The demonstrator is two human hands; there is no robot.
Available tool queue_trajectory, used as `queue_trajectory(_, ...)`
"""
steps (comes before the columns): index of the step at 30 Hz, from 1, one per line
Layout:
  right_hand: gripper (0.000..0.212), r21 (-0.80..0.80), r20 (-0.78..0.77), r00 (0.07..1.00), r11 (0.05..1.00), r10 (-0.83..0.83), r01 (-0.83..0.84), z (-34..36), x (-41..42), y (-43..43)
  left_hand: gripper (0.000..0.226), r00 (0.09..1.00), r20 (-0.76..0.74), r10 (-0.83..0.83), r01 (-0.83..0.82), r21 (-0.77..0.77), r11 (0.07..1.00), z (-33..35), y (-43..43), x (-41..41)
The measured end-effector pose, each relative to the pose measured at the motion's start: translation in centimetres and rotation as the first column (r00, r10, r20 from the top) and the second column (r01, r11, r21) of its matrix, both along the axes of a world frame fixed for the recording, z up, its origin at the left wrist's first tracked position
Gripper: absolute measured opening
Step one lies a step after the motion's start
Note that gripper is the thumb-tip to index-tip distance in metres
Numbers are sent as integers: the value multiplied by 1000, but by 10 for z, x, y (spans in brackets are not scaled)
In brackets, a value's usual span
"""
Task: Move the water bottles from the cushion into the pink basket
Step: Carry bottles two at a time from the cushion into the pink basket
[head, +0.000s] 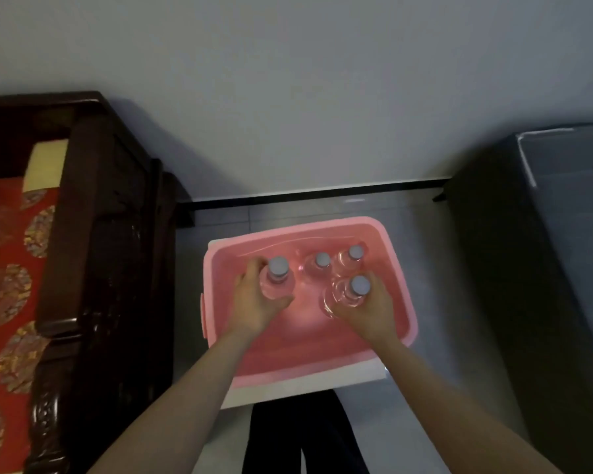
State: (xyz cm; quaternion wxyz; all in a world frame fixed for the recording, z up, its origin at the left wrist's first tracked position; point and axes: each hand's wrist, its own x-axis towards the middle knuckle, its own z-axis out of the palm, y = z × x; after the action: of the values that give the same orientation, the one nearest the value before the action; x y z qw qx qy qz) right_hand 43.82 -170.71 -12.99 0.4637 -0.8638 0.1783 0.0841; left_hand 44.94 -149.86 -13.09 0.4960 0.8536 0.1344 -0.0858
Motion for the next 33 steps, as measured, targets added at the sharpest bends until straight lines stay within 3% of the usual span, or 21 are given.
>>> queue_trajectory(4,37,-57,-72,995,995,74,-79,-41,11,4,68,999,-39,-6,8,63,998,-44,-12,16)
queue_trajectory(13,53,-134,-122,988,985,97,-114,-86,27,3,67,994,-19,-111,112,107,988,-108,-18,40)
queue_trajectory(22,57,-84,-142,989,995,35,-48,-92,28,1,62,993,42,-113,112,38,993,-124,-21,42)
queue_trajectory(27,55,-180,-112,988,975,109,-129,-71,26,-6,65,987,9,-161,159,85,984,-104,-11,43)
queue_trajectory(30,43,-336,-31,942,884,334,-325,-54,20,-8,57,935,90,-342,315,232,920,-81,1,47)
queue_trajectory(33,30,-461,-85,857,743,508,-486,-50,21,-8,45,801,50,-597,530,406,745,-63,4,54)
